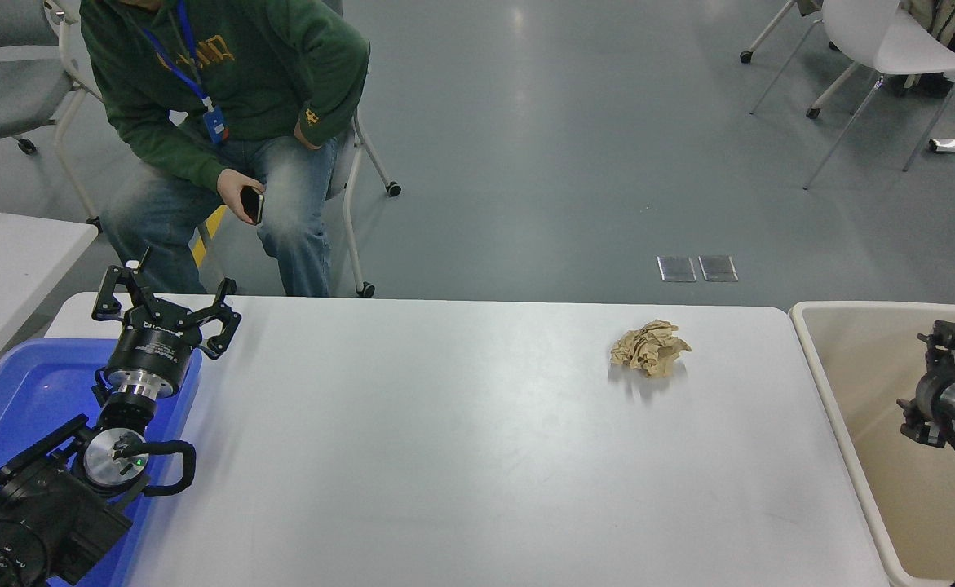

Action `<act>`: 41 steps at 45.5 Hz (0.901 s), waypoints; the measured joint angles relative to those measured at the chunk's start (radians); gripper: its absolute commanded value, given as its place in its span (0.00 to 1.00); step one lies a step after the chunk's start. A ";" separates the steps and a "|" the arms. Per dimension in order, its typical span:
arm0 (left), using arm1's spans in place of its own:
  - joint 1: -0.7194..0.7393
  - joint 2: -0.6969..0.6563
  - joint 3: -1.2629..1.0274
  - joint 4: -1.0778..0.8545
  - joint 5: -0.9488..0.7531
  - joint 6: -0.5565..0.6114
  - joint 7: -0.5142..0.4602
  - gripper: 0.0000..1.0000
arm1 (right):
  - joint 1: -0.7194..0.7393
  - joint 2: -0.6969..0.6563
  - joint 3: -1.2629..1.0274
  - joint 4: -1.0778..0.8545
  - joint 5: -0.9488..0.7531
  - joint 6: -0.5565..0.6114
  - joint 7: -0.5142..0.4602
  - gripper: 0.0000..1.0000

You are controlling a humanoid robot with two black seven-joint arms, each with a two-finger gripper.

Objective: Clean the table surface

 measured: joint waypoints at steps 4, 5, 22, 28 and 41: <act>0.000 0.000 0.000 0.000 0.000 0.000 0.000 1.00 | 0.018 0.003 0.000 0.002 0.000 0.010 0.000 1.00; 0.000 0.000 0.000 0.000 0.000 0.000 0.000 1.00 | 0.023 0.004 0.000 0.002 0.000 0.014 0.000 1.00; 0.000 0.000 0.000 0.000 0.000 0.000 0.000 1.00 | 0.129 0.018 0.005 0.008 0.001 0.113 0.002 1.00; 0.000 0.000 0.000 0.000 0.000 0.000 0.000 1.00 | 0.154 0.037 0.025 0.011 0.003 0.162 0.003 1.00; 0.000 0.000 0.000 0.000 0.000 0.000 0.000 1.00 | 0.157 0.054 0.165 0.180 0.029 0.222 0.005 1.00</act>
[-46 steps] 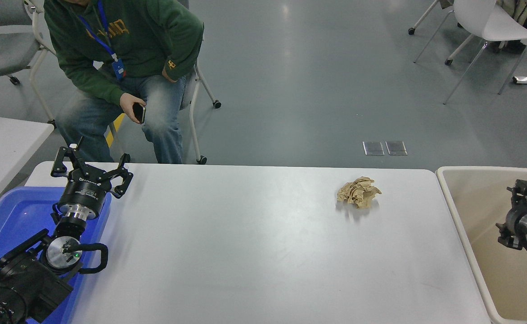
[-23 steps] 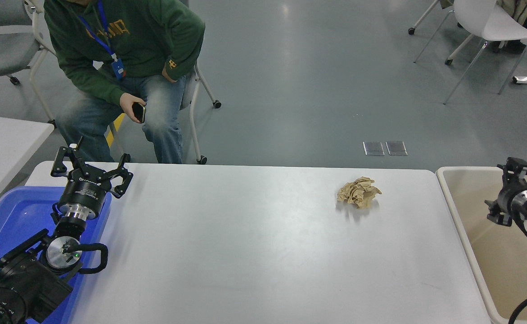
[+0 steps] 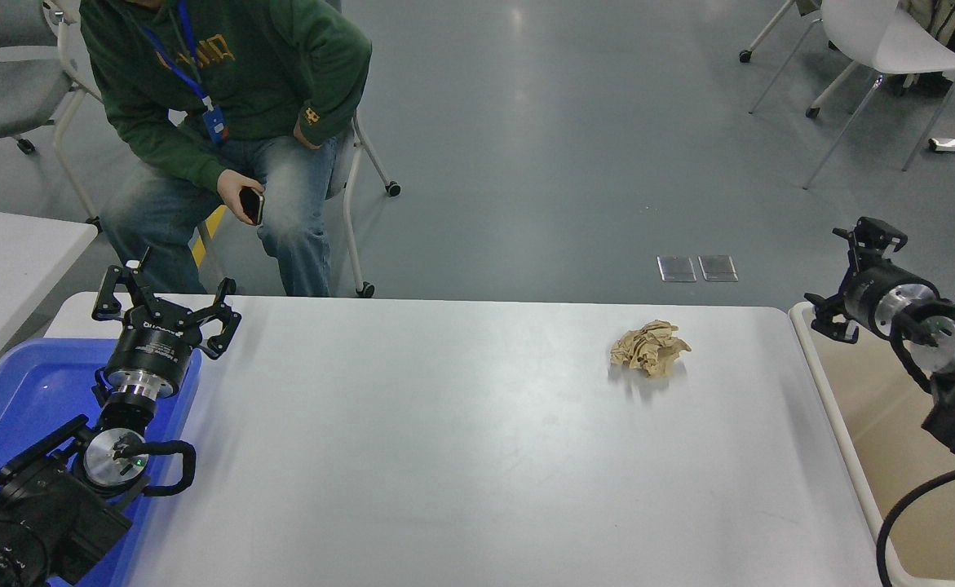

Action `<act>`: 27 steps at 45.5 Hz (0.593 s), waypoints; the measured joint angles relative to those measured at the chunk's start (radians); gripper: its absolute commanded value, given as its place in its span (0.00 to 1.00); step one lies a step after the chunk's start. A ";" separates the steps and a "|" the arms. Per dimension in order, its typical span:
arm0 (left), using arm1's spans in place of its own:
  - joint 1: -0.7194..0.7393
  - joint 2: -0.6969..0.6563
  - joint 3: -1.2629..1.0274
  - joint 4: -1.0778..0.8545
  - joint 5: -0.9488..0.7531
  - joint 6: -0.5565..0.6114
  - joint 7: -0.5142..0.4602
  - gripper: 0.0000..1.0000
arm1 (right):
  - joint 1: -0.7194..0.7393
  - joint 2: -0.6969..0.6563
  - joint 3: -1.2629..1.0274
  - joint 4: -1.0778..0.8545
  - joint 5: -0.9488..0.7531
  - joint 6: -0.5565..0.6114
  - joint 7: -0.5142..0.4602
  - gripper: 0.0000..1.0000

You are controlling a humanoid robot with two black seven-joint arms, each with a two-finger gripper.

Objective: Clean the table surface

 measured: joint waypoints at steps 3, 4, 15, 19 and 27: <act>0.000 0.000 0.000 0.000 0.000 0.000 0.000 1.00 | -0.012 -0.003 0.043 0.071 0.003 0.003 0.000 1.00; 0.000 0.000 0.000 0.000 0.000 0.000 0.000 1.00 | -0.017 -0.004 0.057 0.094 0.004 0.003 0.001 1.00; 0.000 0.000 0.000 0.000 0.000 0.000 0.000 1.00 | -0.065 0.032 0.162 0.304 0.009 -0.015 0.011 1.00; 0.000 0.000 0.000 0.000 0.000 0.000 0.000 1.00 | -0.083 0.057 0.181 0.341 0.010 -0.019 0.024 1.00; 0.000 -0.001 0.000 0.000 0.000 0.000 0.000 1.00 | -0.135 0.102 0.219 0.423 0.011 -0.022 0.071 1.00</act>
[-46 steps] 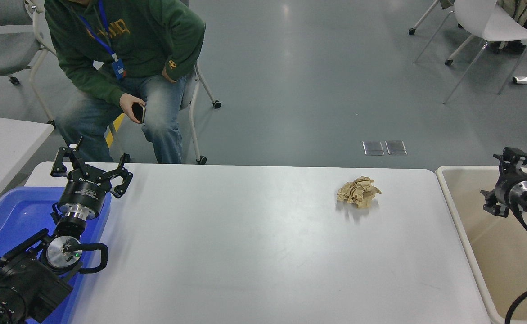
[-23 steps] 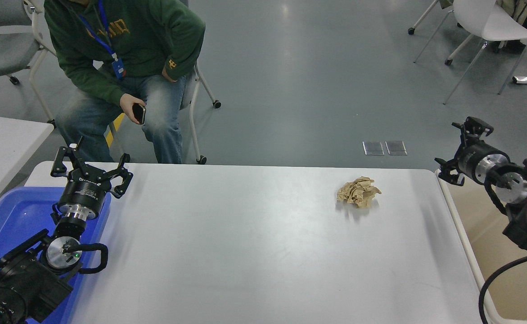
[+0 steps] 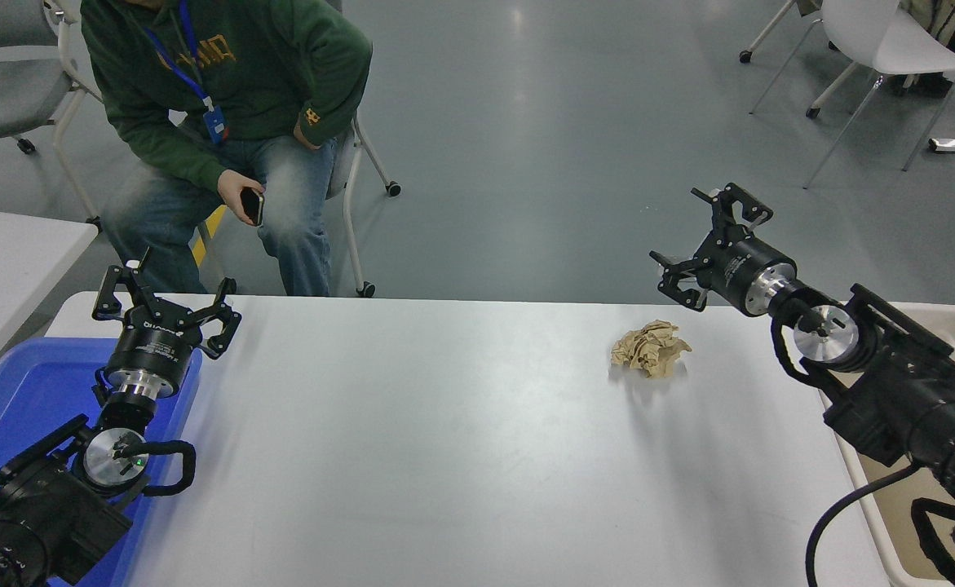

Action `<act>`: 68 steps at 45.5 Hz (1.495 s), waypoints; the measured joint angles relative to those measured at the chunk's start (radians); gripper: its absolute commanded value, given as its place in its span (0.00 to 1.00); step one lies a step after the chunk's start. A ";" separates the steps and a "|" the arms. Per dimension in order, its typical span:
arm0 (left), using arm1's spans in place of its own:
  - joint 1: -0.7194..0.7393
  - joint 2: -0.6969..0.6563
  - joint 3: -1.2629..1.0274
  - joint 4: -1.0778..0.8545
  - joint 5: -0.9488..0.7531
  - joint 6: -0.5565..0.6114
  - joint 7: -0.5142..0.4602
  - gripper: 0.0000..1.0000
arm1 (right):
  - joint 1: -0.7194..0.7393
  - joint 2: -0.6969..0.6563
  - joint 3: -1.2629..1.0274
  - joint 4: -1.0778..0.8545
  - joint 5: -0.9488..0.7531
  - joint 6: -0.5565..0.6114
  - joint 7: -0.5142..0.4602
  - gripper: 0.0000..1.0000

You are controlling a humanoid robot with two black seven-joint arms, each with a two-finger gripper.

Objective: Clean the table surface

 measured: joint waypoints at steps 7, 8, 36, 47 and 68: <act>0.000 0.000 0.000 0.000 0.001 0.000 0.000 1.00 | -0.035 0.031 0.019 0.044 0.001 -0.002 0.037 1.00; 0.000 0.000 0.000 0.000 0.001 0.000 0.000 1.00 | -0.040 0.036 0.021 0.050 0.000 -0.002 0.042 1.00; 0.000 0.000 0.000 -0.002 0.001 -0.001 0.000 1.00 | -0.083 0.091 0.028 0.067 -0.015 -0.014 0.093 1.00; 0.000 0.000 0.000 -0.002 0.001 -0.001 0.000 1.00 | -0.086 0.089 0.021 0.066 -0.101 -0.055 0.102 1.00; 0.000 0.000 0.000 -0.001 0.002 -0.001 0.000 1.00 | -0.088 0.086 0.017 0.067 -0.328 -0.126 0.219 1.00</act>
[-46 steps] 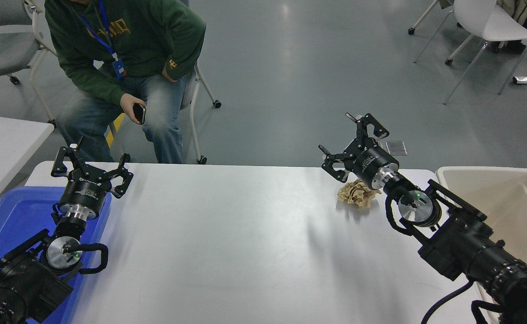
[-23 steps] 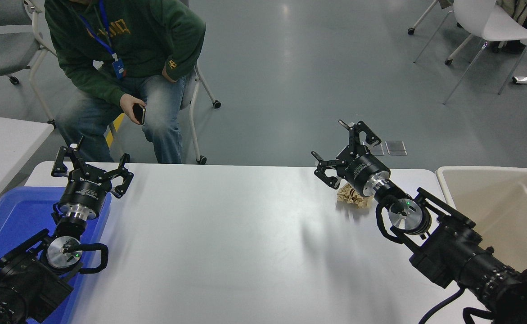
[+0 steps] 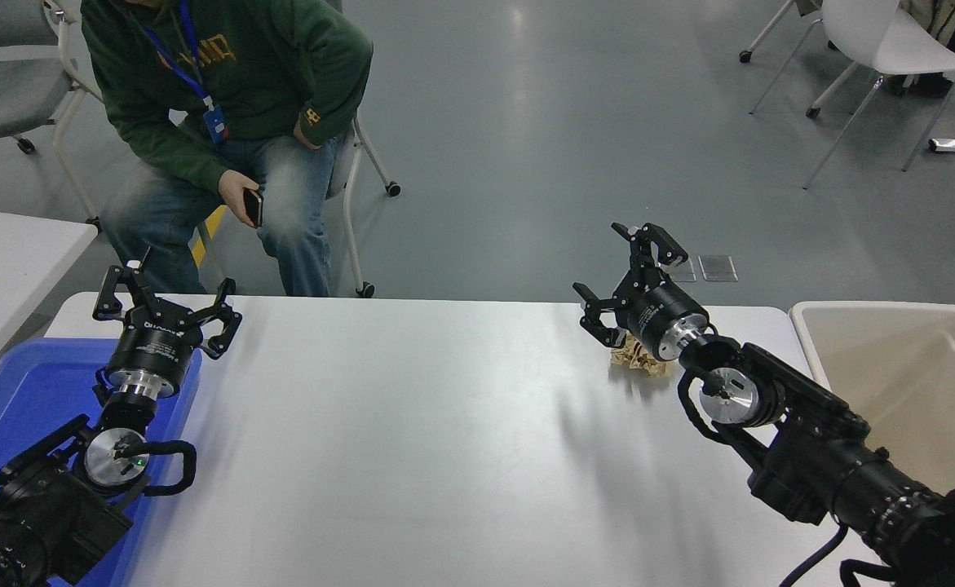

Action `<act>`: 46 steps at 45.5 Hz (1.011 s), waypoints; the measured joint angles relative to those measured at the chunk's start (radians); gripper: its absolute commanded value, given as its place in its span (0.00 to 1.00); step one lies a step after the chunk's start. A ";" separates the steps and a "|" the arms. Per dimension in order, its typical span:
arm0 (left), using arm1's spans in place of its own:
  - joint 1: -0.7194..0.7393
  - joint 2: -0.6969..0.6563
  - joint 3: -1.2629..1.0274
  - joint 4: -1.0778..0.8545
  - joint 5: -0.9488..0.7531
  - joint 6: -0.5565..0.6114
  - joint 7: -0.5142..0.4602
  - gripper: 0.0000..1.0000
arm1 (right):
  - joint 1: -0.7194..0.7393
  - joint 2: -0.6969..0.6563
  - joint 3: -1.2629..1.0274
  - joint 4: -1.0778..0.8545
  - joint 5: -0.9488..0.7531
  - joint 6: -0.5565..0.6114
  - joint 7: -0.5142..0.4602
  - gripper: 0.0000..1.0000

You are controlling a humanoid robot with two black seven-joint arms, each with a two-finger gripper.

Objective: Clean the table surface

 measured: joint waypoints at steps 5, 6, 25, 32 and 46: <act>0.000 0.000 0.000 0.000 0.000 0.000 0.000 1.00 | 0.000 -0.003 -0.001 0.000 -0.047 -0.019 0.016 1.00; 0.000 0.000 0.000 0.000 0.000 0.000 0.000 1.00 | 0.000 -0.004 -0.001 0.000 -0.053 -0.021 0.018 1.00; 0.000 0.000 0.000 0.000 0.000 0.000 0.000 1.00 | 0.065 -0.073 -0.249 0.014 -0.172 -0.045 -0.020 1.00; 0.000 0.000 0.000 0.000 0.000 0.000 0.000 1.00 | 0.122 -0.112 -0.365 0.017 -0.187 -0.041 -0.068 1.00; 0.000 0.000 0.000 0.000 0.000 0.000 0.000 1.00 | 0.246 -0.160 -0.575 0.011 -0.196 -0.018 -0.144 0.99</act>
